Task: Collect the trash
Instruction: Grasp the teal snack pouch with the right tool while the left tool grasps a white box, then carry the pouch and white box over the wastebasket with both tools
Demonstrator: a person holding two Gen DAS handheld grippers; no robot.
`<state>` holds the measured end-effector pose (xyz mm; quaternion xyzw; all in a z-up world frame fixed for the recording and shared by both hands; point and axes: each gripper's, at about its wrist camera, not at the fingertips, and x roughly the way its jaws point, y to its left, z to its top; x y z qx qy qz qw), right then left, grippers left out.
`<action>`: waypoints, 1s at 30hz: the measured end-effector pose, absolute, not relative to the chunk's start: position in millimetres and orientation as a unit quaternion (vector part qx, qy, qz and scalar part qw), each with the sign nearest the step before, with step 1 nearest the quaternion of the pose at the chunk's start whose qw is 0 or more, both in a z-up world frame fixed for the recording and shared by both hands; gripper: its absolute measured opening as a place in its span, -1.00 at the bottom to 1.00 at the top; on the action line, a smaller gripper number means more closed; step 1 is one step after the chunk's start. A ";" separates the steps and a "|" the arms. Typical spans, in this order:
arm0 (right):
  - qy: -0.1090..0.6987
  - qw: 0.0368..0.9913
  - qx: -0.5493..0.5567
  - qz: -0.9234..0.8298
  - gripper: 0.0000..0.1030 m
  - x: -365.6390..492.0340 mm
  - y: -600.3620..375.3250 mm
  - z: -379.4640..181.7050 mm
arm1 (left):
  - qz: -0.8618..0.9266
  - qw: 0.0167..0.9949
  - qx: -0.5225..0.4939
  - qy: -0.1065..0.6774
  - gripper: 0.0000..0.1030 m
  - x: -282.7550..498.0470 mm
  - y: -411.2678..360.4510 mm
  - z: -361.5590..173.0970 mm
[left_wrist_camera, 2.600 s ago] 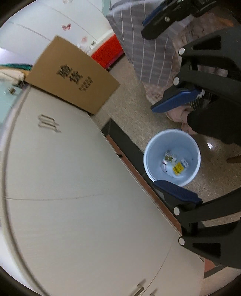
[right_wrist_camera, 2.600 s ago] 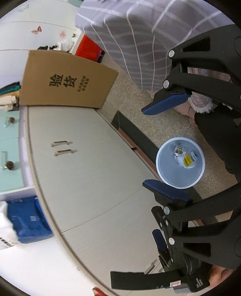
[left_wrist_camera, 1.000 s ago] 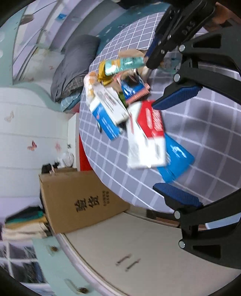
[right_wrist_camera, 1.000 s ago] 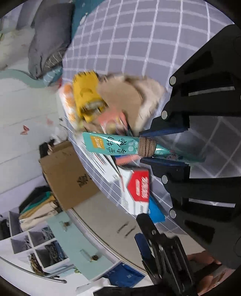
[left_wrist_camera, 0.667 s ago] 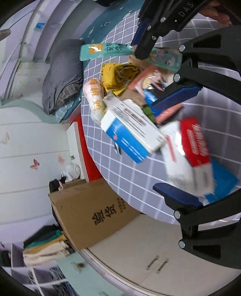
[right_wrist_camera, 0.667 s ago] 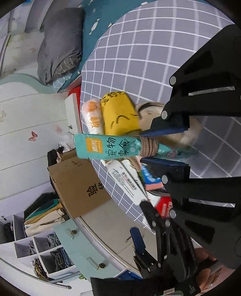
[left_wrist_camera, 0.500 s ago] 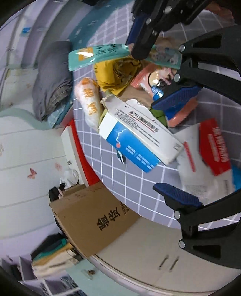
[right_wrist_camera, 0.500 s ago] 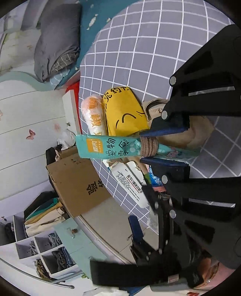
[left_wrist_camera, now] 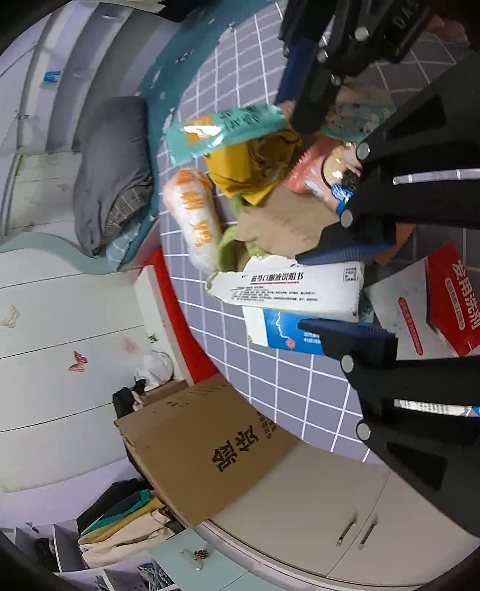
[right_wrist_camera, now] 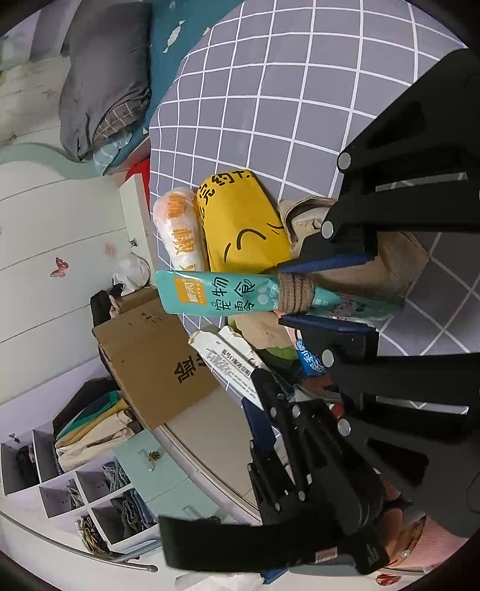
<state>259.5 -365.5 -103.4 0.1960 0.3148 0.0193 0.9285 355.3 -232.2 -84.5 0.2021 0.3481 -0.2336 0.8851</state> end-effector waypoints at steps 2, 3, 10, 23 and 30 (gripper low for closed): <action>0.313 0.929 0.195 0.019 -0.57 258.5 -364.1 -101.4 | -0.230 0.892 0.198 0.334 -0.44 350.3 -229.6 -76.8; 0.312 0.929 0.196 0.020 -0.57 257.5 -362.8 -100.2 | -0.231 0.895 0.194 0.328 -0.45 346.9 -228.3 -72.3; 0.304 0.933 0.191 0.029 -0.58 247.7 -348.4 -82.3 | -0.237 0.912 0.161 0.295 -0.45 326.8 -209.1 -33.2; 0.274 0.947 0.149 0.077 -0.58 219.1 -269.7 -23.8 | -0.221 0.939 0.090 0.249 -0.45 263.4 -121.9 13.5; 0.289 0.939 0.119 0.140 -0.58 217.0 -186.0 -19.5 | -0.173 0.952 0.032 0.248 -0.45 234.4 -21.8 15.2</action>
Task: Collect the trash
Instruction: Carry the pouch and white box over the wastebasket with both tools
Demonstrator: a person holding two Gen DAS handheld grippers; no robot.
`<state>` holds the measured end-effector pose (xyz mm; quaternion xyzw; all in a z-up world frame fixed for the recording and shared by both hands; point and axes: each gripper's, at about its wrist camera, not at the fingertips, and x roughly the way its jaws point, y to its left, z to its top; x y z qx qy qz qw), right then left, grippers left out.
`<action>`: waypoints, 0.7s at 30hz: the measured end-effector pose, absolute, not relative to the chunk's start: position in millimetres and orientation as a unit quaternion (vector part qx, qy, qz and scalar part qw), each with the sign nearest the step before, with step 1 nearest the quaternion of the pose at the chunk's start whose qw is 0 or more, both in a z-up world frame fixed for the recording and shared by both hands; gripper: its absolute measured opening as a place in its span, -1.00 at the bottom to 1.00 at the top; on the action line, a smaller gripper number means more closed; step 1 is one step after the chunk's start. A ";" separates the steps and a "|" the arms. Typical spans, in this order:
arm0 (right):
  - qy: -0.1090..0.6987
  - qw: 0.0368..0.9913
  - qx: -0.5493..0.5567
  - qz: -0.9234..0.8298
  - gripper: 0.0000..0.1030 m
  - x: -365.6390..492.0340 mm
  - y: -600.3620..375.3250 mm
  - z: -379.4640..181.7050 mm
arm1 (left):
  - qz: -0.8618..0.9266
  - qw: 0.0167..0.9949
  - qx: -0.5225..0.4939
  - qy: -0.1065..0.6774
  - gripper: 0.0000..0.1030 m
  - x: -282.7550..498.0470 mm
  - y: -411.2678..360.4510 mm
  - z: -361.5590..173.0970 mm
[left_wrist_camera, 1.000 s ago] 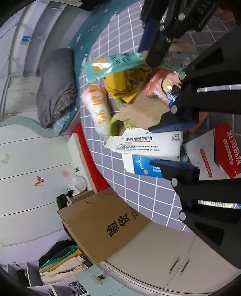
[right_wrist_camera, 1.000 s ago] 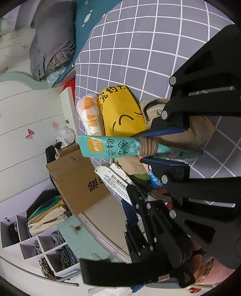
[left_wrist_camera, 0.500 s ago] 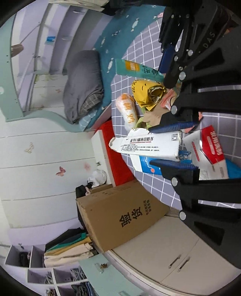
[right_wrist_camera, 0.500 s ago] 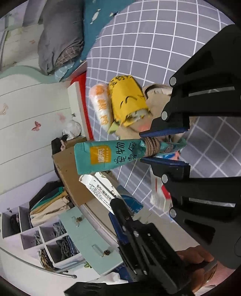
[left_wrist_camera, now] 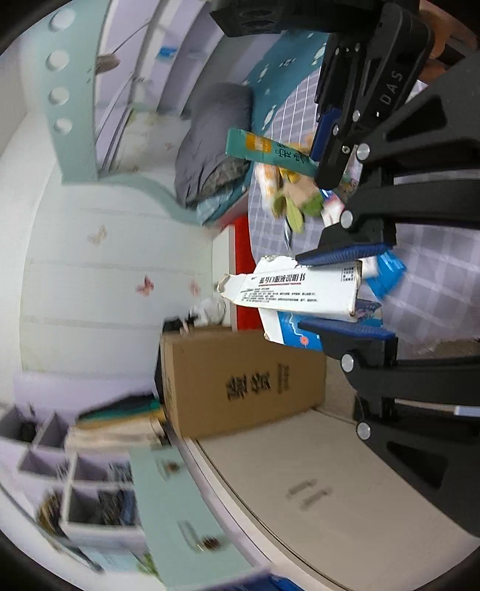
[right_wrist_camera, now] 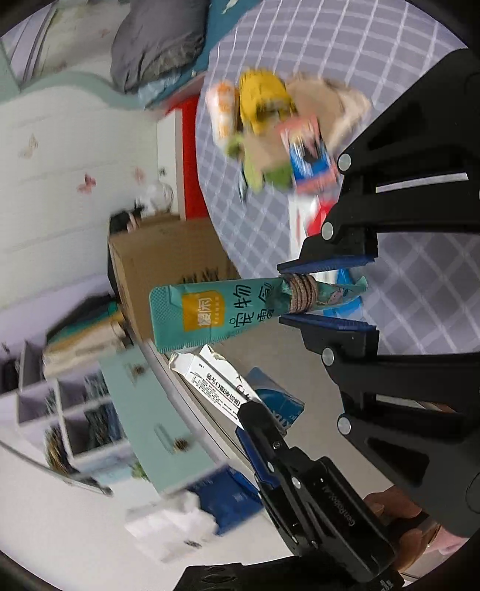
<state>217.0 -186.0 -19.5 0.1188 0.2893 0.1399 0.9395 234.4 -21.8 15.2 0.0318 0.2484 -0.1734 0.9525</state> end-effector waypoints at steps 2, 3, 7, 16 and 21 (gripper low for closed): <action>0.298 0.934 0.110 0.161 -0.58 218.6 -158.0 -24.3 | -0.154 0.954 0.017 0.255 -0.45 229.0 7.9 8.8; 0.303 0.931 0.107 0.172 -0.58 219.4 -144.1 -27.4 | -0.146 0.955 0.012 0.259 -0.45 226.3 19.9 4.8; 0.328 0.916 0.086 0.216 -0.58 222.1 -82.2 -46.7 | -0.094 0.955 -0.006 0.282 -0.45 216.7 83.0 -23.4; 0.407 0.869 0.037 0.278 -0.58 234.0 51.5 -130.1 | 0.004 0.930 -0.062 0.363 -0.45 216.3 212.3 -115.9; 0.449 0.844 0.006 0.293 -0.58 245.2 110.9 -180.5 | 0.045 0.907 -0.103 0.407 -0.45 217.4 262.5 -171.7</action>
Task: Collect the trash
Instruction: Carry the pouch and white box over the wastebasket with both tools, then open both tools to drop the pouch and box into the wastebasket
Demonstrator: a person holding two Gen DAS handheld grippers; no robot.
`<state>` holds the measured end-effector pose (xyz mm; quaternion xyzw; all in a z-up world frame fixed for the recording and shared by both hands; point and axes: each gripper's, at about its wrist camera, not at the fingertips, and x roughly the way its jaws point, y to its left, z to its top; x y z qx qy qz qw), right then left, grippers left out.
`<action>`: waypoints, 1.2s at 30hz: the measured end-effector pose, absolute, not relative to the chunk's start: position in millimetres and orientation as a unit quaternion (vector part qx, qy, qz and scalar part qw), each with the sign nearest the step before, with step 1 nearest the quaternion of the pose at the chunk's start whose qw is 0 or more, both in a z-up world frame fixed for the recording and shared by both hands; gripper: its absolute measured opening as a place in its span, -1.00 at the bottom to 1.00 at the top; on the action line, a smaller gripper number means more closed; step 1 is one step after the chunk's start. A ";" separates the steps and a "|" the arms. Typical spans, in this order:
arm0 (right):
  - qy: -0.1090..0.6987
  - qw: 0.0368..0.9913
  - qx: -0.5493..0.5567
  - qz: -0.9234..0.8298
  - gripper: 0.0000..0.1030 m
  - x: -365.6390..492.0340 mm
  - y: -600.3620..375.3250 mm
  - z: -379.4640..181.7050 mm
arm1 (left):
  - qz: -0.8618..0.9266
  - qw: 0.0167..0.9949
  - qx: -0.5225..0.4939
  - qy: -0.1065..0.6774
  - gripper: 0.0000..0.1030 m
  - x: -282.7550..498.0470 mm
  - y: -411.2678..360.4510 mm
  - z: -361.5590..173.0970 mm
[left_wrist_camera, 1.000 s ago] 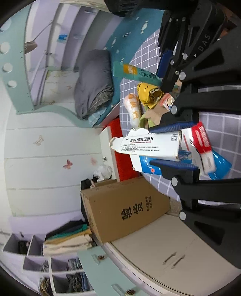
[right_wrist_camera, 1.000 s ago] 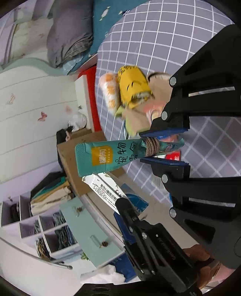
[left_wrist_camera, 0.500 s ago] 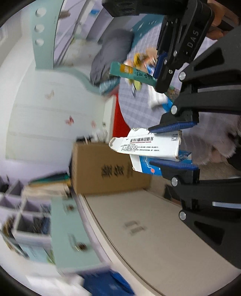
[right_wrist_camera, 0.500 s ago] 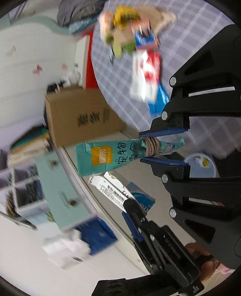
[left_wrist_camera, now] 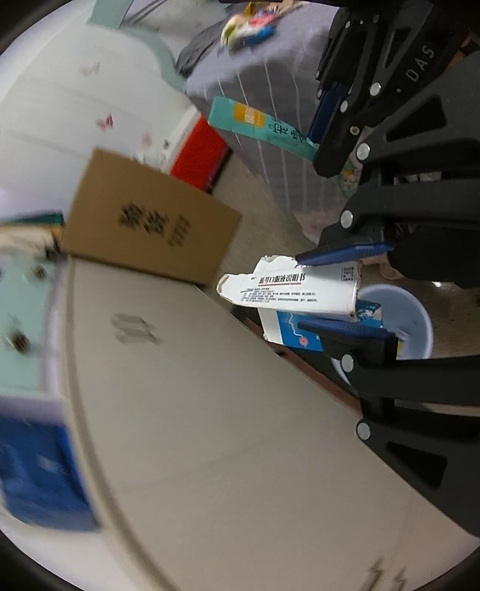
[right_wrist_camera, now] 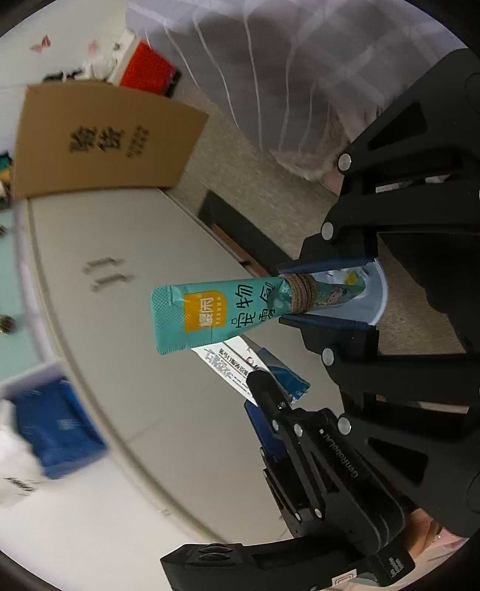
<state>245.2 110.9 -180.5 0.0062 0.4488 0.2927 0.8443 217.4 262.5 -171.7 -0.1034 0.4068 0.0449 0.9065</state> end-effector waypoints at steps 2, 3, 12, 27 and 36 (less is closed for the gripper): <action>0.459 0.838 0.005 0.295 -0.55 250.4 127.2 -200.7 | 0.062 0.897 -0.118 0.422 -0.45 218.6 281.9 -194.2; 0.463 0.835 0.005 0.298 -0.49 253.5 133.9 -208.7 | 0.069 0.893 -0.123 0.428 -0.45 219.3 289.2 -202.7; 0.500 0.818 -0.008 0.284 0.24 267.0 150.6 -256.1 | 0.097 0.867 -0.150 0.466 -0.45 224.6 324.6 -251.9; 0.505 0.823 0.001 0.259 0.31 274.1 130.0 -264.6 | 0.072 0.855 -0.162 0.488 -0.44 239.8 307.2 -274.8; 0.494 0.829 0.019 0.260 0.37 271.3 121.8 -253.2 | 0.065 0.855 -0.159 0.490 -0.43 251.5 299.5 -271.4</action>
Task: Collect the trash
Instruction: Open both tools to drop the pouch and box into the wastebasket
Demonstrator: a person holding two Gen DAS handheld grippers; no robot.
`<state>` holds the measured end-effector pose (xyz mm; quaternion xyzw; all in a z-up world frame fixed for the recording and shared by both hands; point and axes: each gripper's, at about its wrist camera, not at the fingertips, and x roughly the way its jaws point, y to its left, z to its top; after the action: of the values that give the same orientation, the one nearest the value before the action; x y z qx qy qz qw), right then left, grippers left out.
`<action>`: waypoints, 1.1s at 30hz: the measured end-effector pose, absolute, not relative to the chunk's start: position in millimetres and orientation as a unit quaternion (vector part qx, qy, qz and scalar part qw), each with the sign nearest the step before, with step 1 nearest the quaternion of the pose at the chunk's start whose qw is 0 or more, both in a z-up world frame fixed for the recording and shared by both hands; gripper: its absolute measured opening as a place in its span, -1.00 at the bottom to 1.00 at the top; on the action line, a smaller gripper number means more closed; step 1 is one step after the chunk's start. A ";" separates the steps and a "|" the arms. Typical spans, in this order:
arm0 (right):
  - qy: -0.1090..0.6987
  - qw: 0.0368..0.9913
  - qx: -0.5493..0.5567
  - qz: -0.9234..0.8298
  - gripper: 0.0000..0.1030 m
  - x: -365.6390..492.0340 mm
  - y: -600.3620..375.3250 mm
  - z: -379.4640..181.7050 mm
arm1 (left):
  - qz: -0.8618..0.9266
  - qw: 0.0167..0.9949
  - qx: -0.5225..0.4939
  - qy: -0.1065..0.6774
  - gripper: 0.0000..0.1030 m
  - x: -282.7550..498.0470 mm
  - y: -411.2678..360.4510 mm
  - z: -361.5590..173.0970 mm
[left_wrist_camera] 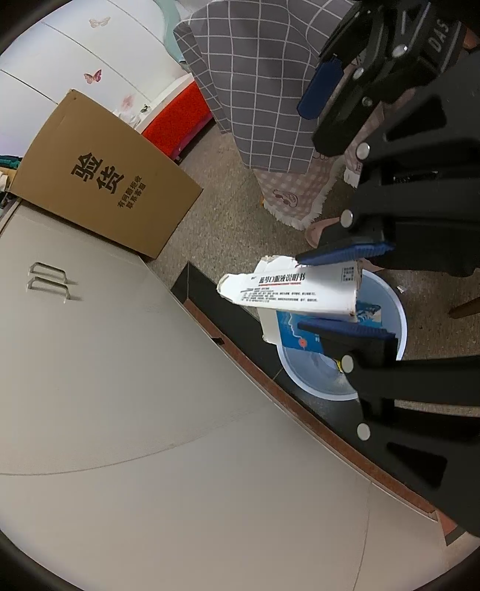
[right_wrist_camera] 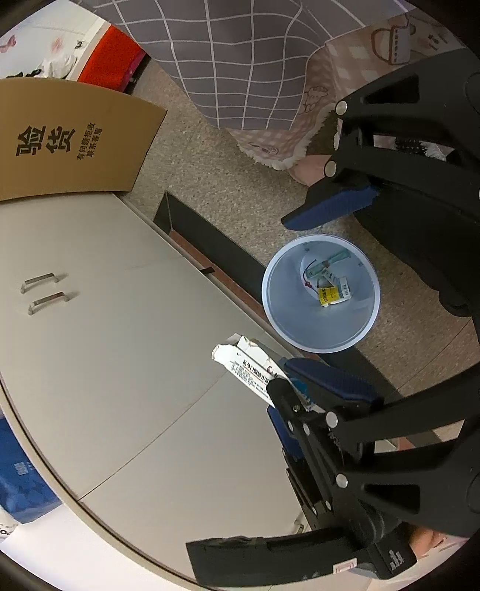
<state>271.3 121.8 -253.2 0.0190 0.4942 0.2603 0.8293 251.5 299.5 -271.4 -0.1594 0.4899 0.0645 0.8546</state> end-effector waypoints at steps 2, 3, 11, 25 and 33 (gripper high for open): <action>0.492 0.831 0.022 0.259 0.37 271.2 119.0 -251.6 | 0.066 0.853 -0.159 0.493 -0.41 254.8 299.7 -272.0; 0.492 0.831 0.023 0.259 0.37 271.1 118.2 -251.1 | 0.066 0.851 -0.161 0.496 -0.21 255.8 300.5 -272.9; 0.483 0.837 0.032 0.256 0.37 268.4 106.4 -241.1 | 0.088 0.840 -0.176 0.505 0.48 244.9 302.7 -272.8; 0.415 0.863 0.066 0.279 0.39 237.4 65.2 -163.4 | 0.073 0.893 -0.164 0.413 0.51 199.5 267.6 -170.7; 0.347 0.889 0.092 0.285 0.43 209.8 8.2 -96.3 | 0.047 0.925 -0.148 0.346 0.57 175.8 223.2 -99.0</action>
<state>209.8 8.2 -96.3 0.0917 0.3465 0.2853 0.8889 175.8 223.2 -99.0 -0.1483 0.3464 0.0466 0.9251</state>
